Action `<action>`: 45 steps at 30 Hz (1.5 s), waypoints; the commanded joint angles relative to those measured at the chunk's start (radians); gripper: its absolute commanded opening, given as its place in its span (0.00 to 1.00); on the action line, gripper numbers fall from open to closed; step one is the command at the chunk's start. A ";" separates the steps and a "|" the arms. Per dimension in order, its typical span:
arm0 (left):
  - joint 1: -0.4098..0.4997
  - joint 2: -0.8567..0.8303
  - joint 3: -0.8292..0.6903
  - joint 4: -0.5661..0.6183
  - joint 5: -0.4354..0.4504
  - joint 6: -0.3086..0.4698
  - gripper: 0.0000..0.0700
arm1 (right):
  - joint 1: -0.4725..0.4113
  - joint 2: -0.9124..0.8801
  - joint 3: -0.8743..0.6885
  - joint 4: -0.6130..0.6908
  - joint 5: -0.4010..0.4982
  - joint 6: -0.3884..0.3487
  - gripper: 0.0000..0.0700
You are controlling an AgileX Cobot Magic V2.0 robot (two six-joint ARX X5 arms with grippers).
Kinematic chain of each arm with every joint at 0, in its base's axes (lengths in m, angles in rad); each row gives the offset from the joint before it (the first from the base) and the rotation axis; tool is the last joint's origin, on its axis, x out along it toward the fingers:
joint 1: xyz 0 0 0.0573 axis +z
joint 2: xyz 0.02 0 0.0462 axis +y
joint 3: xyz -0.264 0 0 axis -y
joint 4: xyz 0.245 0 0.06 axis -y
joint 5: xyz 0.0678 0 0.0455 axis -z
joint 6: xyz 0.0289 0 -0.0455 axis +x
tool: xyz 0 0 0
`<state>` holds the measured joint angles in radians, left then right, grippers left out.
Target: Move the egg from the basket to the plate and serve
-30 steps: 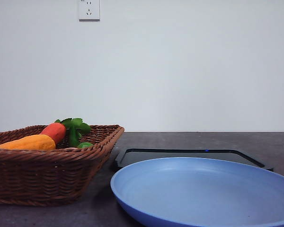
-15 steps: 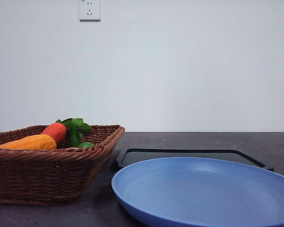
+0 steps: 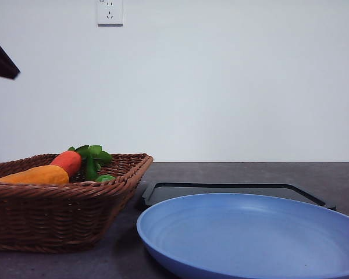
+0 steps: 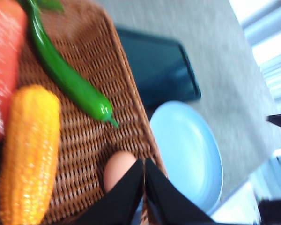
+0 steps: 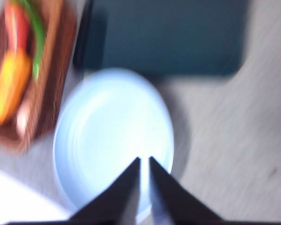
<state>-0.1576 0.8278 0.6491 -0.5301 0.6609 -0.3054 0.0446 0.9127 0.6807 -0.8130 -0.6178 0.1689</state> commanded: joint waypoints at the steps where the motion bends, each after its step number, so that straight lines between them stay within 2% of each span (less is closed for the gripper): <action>1: -0.013 0.014 0.014 0.006 0.009 0.017 0.12 | 0.020 0.045 0.002 0.005 0.000 -0.031 0.26; 6: -0.034 0.023 0.014 0.006 0.009 0.016 0.37 | 0.076 0.145 -0.026 0.064 0.050 -0.023 0.28; 9: -0.040 0.023 0.014 0.006 0.009 0.011 0.44 | 0.108 0.201 -0.066 0.150 0.050 0.018 0.28; 16: -0.041 0.023 0.014 0.005 0.009 0.005 0.44 | 0.173 0.336 -0.119 0.302 0.039 0.063 0.28; 19: -0.041 0.023 0.014 0.005 0.009 0.005 0.44 | 0.200 0.380 -0.119 0.339 0.041 0.079 0.24; 25: -0.041 0.023 0.014 0.003 0.009 0.006 0.44 | 0.224 0.442 -0.119 0.396 0.044 0.098 0.02; 27: -0.041 0.023 0.014 0.001 0.009 0.006 0.44 | 0.223 0.447 -0.119 0.407 0.046 0.101 0.00; 30: -0.044 0.023 0.014 0.001 0.009 0.008 0.48 | 0.222 0.437 -0.117 0.409 0.045 0.110 0.00; 34: -0.064 0.023 0.014 0.002 0.009 0.012 0.62 | 0.198 0.381 -0.117 0.367 0.045 0.112 0.00; 41: -0.149 0.044 0.014 0.002 0.002 0.058 0.63 | 0.132 0.182 -0.117 0.241 0.058 0.112 0.00; 45: -0.225 0.103 0.020 0.001 -0.072 0.085 0.63 | 0.086 0.054 -0.117 0.176 0.077 0.112 0.00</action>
<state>-0.3681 0.9112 0.6498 -0.5346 0.6107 -0.2519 0.1345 0.9761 0.5610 -0.6367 -0.5379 0.2722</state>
